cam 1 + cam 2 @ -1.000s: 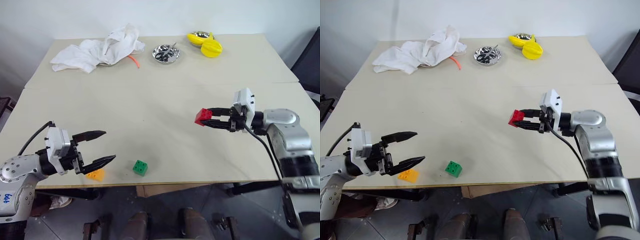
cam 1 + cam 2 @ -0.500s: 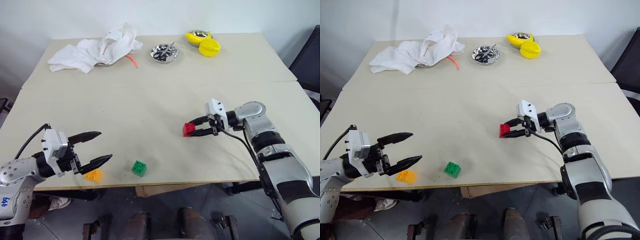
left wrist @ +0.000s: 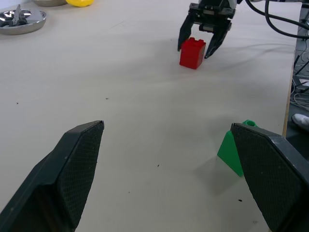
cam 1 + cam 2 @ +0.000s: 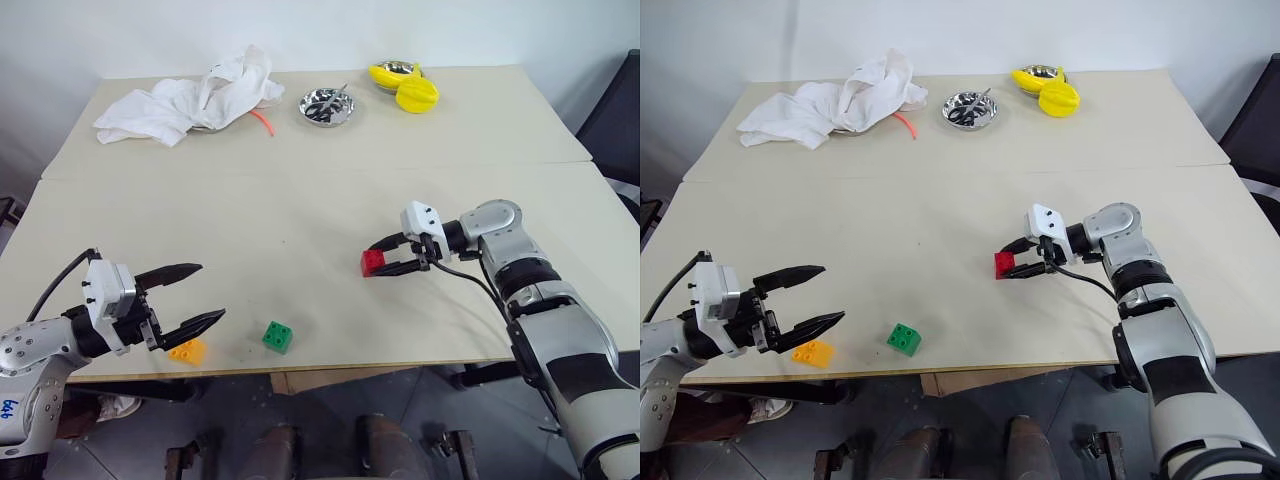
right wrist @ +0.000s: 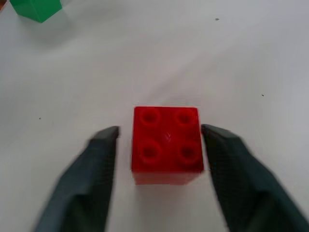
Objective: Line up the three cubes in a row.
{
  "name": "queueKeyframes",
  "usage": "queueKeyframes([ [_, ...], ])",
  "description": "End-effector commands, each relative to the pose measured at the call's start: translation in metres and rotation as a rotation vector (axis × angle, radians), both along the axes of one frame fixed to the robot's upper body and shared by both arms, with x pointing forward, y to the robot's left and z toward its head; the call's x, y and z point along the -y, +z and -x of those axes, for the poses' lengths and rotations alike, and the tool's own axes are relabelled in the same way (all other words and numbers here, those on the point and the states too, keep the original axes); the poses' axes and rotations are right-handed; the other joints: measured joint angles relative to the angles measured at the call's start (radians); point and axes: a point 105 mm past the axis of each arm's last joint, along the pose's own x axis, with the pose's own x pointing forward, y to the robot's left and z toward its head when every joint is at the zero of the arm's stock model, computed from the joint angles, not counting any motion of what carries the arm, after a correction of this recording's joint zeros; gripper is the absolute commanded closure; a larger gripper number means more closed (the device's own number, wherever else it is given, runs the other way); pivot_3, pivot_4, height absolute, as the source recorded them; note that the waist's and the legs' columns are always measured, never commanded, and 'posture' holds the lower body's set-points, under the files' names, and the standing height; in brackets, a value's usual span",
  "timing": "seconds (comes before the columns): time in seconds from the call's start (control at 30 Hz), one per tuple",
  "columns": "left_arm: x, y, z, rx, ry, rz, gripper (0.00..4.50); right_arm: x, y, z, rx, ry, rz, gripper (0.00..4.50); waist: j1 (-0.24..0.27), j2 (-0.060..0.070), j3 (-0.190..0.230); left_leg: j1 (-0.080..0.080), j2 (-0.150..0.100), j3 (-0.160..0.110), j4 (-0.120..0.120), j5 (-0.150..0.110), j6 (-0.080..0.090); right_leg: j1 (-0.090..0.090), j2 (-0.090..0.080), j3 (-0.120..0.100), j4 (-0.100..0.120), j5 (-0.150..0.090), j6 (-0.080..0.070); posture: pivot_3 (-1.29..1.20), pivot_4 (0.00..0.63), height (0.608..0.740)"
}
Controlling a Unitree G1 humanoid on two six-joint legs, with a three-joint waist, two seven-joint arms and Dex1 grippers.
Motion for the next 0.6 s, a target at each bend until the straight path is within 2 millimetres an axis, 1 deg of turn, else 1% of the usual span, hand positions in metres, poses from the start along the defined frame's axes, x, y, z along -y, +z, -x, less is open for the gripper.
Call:
queueKeyframes([
  [0.03,-0.003,0.010,0.003,0.036,0.009,-0.005,0.00,0.004,0.020,0.003,0.039,0.040,-0.052,0.36,0.000,0.000,0.000,0.000,0.000,0.000,0.000,0.000,0.000,0.000,0.000,0.000,0.000,0.000,0.000,0.00,0.150,0.740],
  [0.07,-0.005,0.008,0.004,0.027,0.017,-0.005,0.00,0.007,0.024,0.003,0.067,0.039,-0.067,0.01,0.000,0.000,0.000,0.000,0.000,0.000,0.000,0.000,0.000,0.000,0.000,0.000,0.000,0.000,0.000,0.00,0.150,0.740],
  [0.1,-0.009,0.004,0.004,0.008,0.036,-0.002,0.00,0.011,0.031,0.004,0.097,0.033,-0.102,0.01,0.000,0.000,0.000,0.000,0.000,0.000,0.000,0.000,0.000,0.000,0.000,0.000,0.000,0.000,0.000,0.00,0.150,0.740],
  [0.17,-0.024,-0.001,0.003,-0.018,0.102,-0.010,0.00,0.025,0.049,0.008,0.197,0.018,-0.194,0.01,0.002,0.000,0.000,0.000,0.000,0.000,0.000,0.000,0.000,0.000,0.000,0.000,0.000,0.000,0.000,0.00,0.150,0.740],
  [0.23,-0.039,-0.003,0.004,-0.030,0.155,-0.003,0.00,0.037,0.057,0.016,0.203,0.005,-0.242,0.01,0.006,0.000,0.000,0.000,0.000,-0.001,-0.001,0.000,0.000,0.000,0.000,-0.001,0.000,0.000,0.000,0.00,0.150,0.740],
  [0.27,-0.048,-0.003,0.003,-0.025,0.190,-0.005,0.00,0.042,0.060,0.022,0.202,0.003,-0.268,0.01,0.007,0.000,0.000,0.000,0.000,-0.001,-0.001,0.000,0.000,0.000,0.000,-0.001,0.000,0.000,0.000,0.00,0.150,0.740],
  [0.33,-0.073,-0.003,0.003,-0.017,0.273,-0.008,0.00,0.055,0.065,0.044,0.208,0.026,-0.329,0.01,0.009,0.000,0.000,-0.001,0.000,-0.003,0.000,0.000,0.000,0.001,0.000,-0.003,0.000,0.000,0.000,0.00,0.150,0.740],
  [0.37,-0.088,-0.004,0.005,-0.011,0.316,-0.008,0.00,0.065,0.062,0.060,0.167,0.031,-0.327,0.01,0.013,0.000,0.000,0.000,0.000,-0.003,0.000,0.000,0.000,0.002,0.000,-0.003,-0.001,0.000,0.000,0.00,0.150,0.740],
  [0.4,-0.097,-0.004,0.007,-0.007,0.340,-0.007,0.00,0.069,0.060,0.071,0.129,0.038,-0.320,0.01,0.017,0.000,0.000,-0.001,0.000,-0.004,-0.001,0.000,0.000,0.002,0.000,-0.004,-0.001,0.000,0.000,0.00,0.150,0.740],
  [0.47,-0.111,-0.006,0.013,-0.021,0.366,0.002,0.00,0.074,0.054,0.092,0.064,0.059,-0.299,0.01,0.022,0.001,0.000,-0.001,0.000,-0.004,-0.001,-0.001,-0.001,0.002,-0.001,-0.005,-0.001,0.000,0.000,0.00,0.150,0.740],
  [0.53,-0.127,-0.016,0.023,-0.087,0.393,-0.003,0.00,0.075,0.042,0.117,0.020,0.099,-0.263,0.01,0.020,0.001,0.000,0.000,0.000,-0.002,0.000,-0.001,0.000,0.002,-0.001,-0.003,-0.002,0.000,0.000,0.00,0.150,0.740],
  [0.6,-0.134,-0.027,0.032,-0.142,0.394,-0.032,0.00,0.076,0.034,0.131,-0.016,0.113,-0.246,0.01,0.019,0.001,0.000,0.000,0.001,-0.001,0.000,-0.002,0.000,0.002,-0.001,-0.003,-0.003,0.000,0.000,0.00,0.150,0.740],
])
